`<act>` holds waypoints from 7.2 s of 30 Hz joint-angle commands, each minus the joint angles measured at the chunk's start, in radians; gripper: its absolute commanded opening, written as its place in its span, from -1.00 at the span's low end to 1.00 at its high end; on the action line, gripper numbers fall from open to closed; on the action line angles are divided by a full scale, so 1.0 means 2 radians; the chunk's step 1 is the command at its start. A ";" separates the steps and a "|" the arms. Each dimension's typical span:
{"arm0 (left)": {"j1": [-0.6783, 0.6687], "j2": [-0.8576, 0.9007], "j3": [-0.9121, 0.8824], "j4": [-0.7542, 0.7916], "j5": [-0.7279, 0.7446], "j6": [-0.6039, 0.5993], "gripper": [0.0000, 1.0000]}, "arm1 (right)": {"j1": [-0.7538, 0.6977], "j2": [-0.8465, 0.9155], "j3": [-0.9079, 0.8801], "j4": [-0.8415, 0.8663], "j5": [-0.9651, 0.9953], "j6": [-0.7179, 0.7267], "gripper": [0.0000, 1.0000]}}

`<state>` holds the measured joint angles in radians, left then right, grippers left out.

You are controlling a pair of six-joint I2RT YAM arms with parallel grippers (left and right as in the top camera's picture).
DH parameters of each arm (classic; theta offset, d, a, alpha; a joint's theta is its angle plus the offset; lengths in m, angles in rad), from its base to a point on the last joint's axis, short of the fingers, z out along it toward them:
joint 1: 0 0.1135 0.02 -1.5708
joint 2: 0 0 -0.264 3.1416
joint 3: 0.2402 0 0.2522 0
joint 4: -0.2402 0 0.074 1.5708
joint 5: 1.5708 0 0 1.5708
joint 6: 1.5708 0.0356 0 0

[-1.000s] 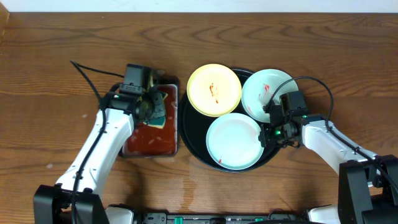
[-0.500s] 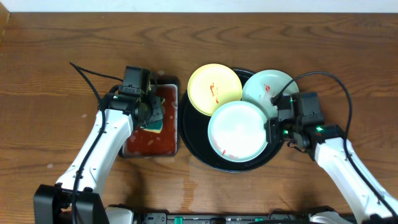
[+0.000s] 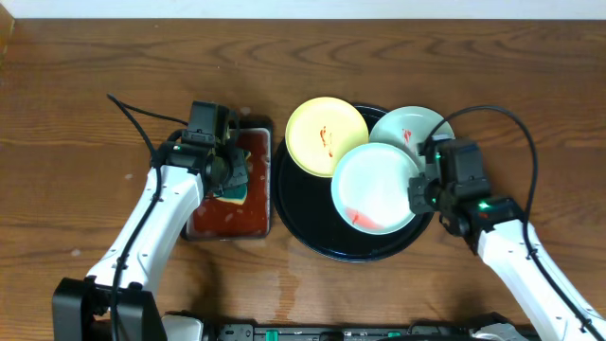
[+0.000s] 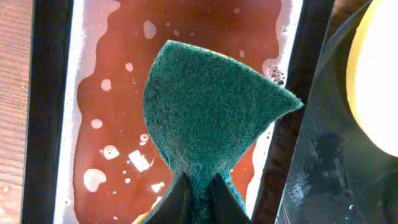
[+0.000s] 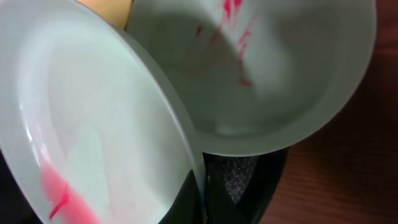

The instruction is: Clean dirty plates on tray and stack at the side

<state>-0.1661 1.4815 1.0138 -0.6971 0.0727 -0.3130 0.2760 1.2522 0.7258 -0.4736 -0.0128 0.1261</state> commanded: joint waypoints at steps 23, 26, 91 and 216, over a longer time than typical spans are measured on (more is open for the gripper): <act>-0.114 0.005 -0.006 0.071 0.154 -0.073 -0.85 | 0.027 0.092 -0.004 -0.106 -0.049 0.257 -0.97; -0.155 0.005 -0.006 0.094 0.149 -0.093 -0.85 | 0.027 0.112 -0.004 -0.105 -0.051 0.257 -0.97; -0.266 0.006 -0.006 0.095 0.047 -0.123 -0.85 | 0.029 0.146 -0.016 0.071 -0.050 0.161 -0.25; -0.239 0.078 -0.034 0.221 -0.086 0.159 -0.85 | 0.030 0.146 -0.017 -0.029 -0.089 0.191 -0.97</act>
<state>-0.6758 1.6920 0.9489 -0.2611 0.0166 -0.0563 0.3302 1.5368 0.7059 -0.5144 -0.2573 0.5125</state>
